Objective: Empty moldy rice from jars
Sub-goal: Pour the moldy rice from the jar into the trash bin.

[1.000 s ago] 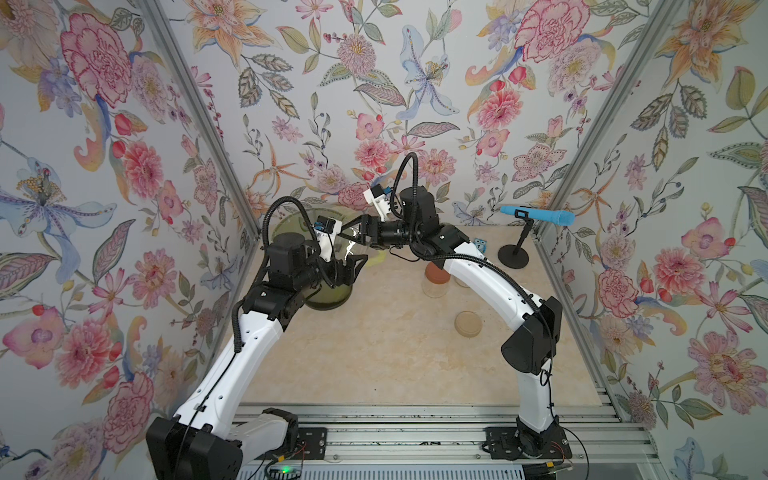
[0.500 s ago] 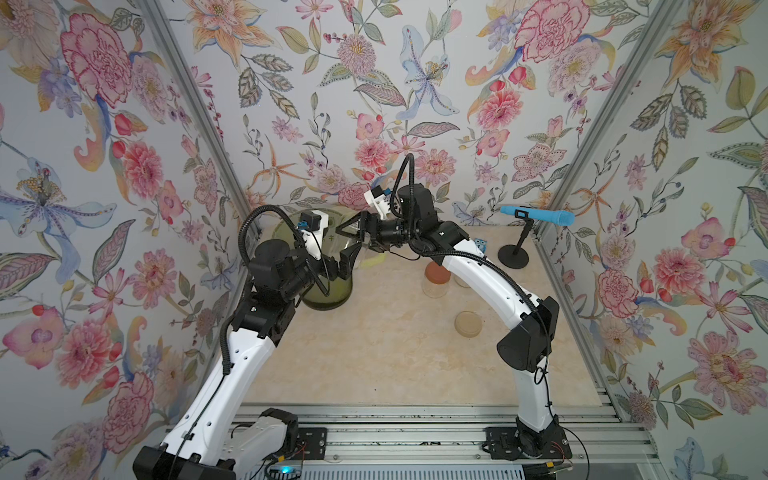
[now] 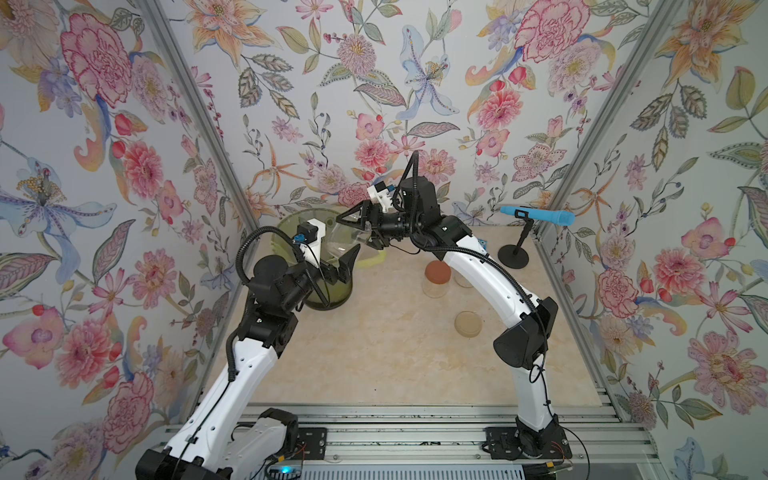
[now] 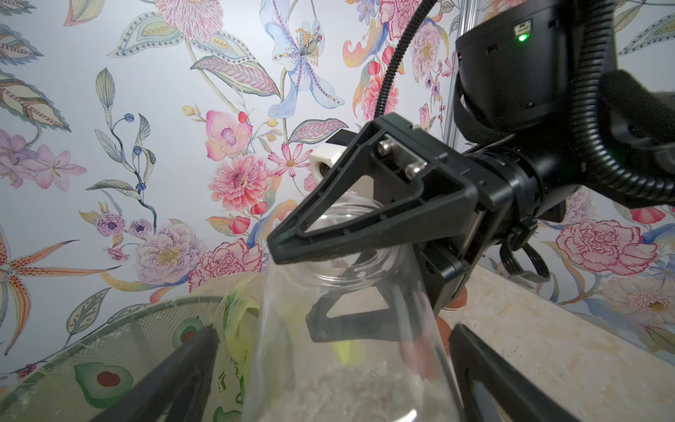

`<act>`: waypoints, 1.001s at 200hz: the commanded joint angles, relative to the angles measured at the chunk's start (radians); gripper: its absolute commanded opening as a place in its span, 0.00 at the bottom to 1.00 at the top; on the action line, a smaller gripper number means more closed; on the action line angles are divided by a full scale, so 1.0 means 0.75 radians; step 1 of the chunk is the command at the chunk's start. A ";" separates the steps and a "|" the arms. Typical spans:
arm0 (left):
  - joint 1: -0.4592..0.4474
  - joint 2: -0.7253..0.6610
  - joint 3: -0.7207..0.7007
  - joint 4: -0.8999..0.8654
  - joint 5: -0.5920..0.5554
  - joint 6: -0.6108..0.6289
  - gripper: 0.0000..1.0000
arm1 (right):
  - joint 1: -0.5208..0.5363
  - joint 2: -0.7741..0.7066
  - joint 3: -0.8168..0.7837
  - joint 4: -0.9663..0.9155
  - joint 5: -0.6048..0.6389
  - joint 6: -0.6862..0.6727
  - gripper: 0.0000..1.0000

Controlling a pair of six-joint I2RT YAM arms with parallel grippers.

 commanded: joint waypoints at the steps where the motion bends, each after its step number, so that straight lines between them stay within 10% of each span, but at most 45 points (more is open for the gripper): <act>1: 0.012 -0.012 -0.047 0.129 0.034 -0.019 1.00 | -0.011 0.013 0.079 0.083 -0.075 0.169 0.00; 200: 0.013 0.121 -0.160 0.550 0.083 -0.175 0.90 | 0.023 0.033 0.128 0.144 -0.098 0.391 0.00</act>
